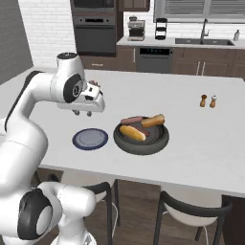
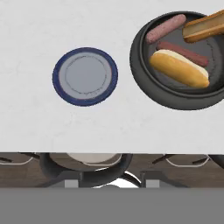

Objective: Place one bun and one sausage from the bowl on each plate.

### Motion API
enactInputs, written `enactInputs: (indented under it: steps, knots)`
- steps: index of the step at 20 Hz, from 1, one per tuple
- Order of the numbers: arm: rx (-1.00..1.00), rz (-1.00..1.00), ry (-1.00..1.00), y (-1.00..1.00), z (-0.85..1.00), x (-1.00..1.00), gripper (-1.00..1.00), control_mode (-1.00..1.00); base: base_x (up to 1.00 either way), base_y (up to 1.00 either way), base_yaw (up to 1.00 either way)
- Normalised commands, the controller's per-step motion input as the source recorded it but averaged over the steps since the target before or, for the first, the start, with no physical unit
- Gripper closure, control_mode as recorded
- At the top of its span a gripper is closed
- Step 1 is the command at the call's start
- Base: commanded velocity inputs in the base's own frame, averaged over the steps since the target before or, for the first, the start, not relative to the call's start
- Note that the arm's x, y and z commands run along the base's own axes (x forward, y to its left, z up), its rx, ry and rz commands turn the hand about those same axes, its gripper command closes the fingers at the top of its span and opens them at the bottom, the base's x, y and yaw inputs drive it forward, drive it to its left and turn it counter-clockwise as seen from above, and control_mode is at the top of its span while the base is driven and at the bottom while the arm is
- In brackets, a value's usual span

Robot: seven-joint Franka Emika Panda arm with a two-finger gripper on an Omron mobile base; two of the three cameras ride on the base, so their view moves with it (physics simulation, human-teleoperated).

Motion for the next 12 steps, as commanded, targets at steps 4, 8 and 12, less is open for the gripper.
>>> enactInputs:
  steps: [4, 8, 12]
  knots:
    - [0.09, 0.0, 0.03, -0.34, -0.04, 0.37, -1.0, -1.0, 0.0, 0.0, 0.0]
    - [0.28, 0.0, 0.23, -0.94, -0.22, 0.99, -1.0, -1.0, 0.0, 0.0, 0.0]
    - [-0.04, 0.02, 0.1, -0.48, -0.05, 0.43, -1.0, -1.0, 0.0, 0.0, 0.0]
